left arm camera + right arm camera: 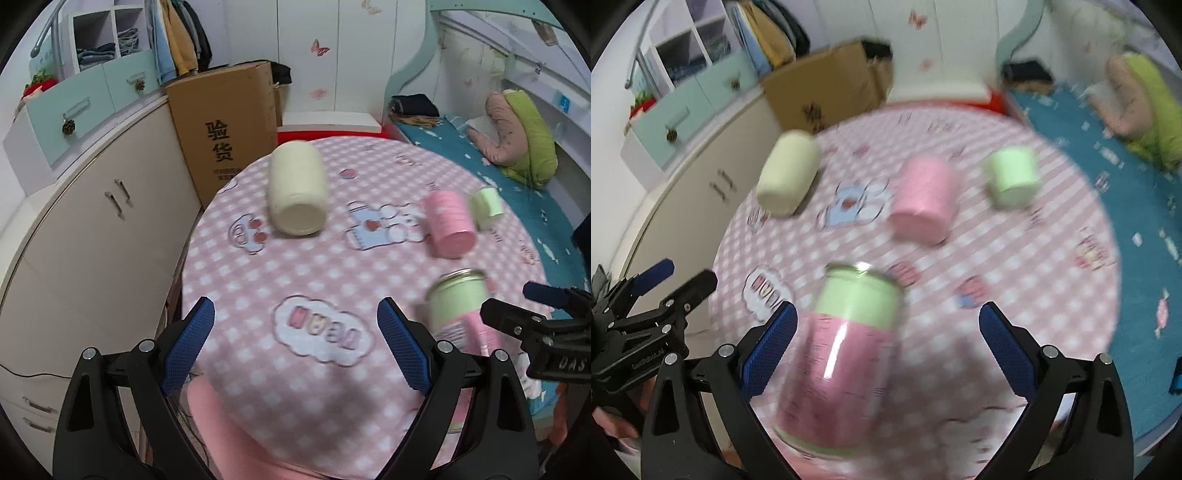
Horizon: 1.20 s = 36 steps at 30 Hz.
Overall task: Flip cup upright
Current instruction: 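Lift the canister with the right tool and rotate it lid-up, then lower the upright canister onto the table and open the right tool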
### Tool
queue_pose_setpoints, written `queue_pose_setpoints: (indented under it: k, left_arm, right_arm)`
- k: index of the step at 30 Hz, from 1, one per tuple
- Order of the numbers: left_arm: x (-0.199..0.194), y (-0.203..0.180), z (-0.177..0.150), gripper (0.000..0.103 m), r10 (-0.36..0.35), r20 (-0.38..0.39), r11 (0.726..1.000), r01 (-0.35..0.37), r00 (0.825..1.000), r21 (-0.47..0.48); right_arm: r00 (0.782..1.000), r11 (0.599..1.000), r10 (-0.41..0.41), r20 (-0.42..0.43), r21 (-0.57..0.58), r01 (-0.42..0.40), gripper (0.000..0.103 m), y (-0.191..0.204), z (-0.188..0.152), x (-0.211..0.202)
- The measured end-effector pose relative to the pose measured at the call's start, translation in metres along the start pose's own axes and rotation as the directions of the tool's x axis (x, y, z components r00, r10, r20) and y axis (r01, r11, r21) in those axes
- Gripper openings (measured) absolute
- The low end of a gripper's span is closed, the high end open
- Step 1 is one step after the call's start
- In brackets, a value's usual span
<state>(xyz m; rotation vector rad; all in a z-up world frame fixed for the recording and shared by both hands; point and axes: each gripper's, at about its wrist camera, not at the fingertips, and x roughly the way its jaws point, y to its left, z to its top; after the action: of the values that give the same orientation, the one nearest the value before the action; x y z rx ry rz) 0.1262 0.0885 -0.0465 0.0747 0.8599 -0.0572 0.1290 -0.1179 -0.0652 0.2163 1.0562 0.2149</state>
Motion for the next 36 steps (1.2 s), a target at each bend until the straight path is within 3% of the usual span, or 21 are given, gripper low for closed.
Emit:
queue_pose_setpoints:
  k: [3,11,13,14,15,18,22,25,31,36]
  left_arm:
    - [0.013,0.011,-0.003,0.090,-0.032,-0.020,0.999,0.032,0.999,-0.009]
    - [0.054,0.012,-0.010,0.090,-0.114,-0.099,0.993,0.114,0.989,-0.012]
    - [0.060,0.015,-0.010,0.090,-0.130,-0.107,0.992,0.127,0.986,-0.026]
    - [0.063,0.017,-0.010,0.090,-0.132,-0.109,0.991,0.129,0.985,-0.032]
    - [0.064,0.018,-0.009,0.090,-0.133,-0.111,0.991,0.129,0.985,-0.036]
    - [0.068,0.022,-0.009,0.090,-0.134,-0.114,0.990,0.128,0.984,-0.053]
    - [0.070,0.024,-0.006,0.090,-0.122,-0.113,0.992,0.116,0.986,-0.054]
    - [0.066,0.025,-0.003,0.090,-0.117,-0.101,0.992,0.112,0.988,-0.055]
    - [0.056,0.023,0.007,0.090,-0.107,-0.065,0.993,0.103,0.992,-0.057]
    - [0.051,0.019,0.012,0.090,-0.107,-0.046,0.993,0.105,0.993,-0.054]
  right_arm:
    - [0.997,1.000,0.009,-0.074,0.026,-0.007,0.095,0.005,0.003,0.021]
    - [0.988,0.998,-0.050,-0.149,0.017,0.053,0.095,0.018,0.017,0.050]
    - [0.985,0.998,-0.047,-0.164,0.020,0.051,0.088,0.017,0.019,0.054]
    - [0.982,0.998,-0.050,-0.180,0.019,0.055,0.074,0.017,0.019,0.057]
    - [0.980,0.998,-0.046,-0.192,0.023,0.051,0.069,0.016,0.019,0.059]
    - [0.981,0.999,-0.039,-0.192,0.023,0.044,0.069,0.016,0.019,0.060]
    - [0.991,0.998,-0.048,-0.127,0.022,0.052,0.068,0.018,0.023,0.048]
    - [0.997,0.997,-0.075,-0.029,0.002,0.075,0.068,0.021,0.030,0.028]
    - [0.976,0.983,-0.153,0.153,-0.083,0.167,0.068,0.036,0.041,-0.007]
    - [0.964,0.974,-0.171,0.201,-0.114,0.196,0.067,0.042,0.041,-0.007]
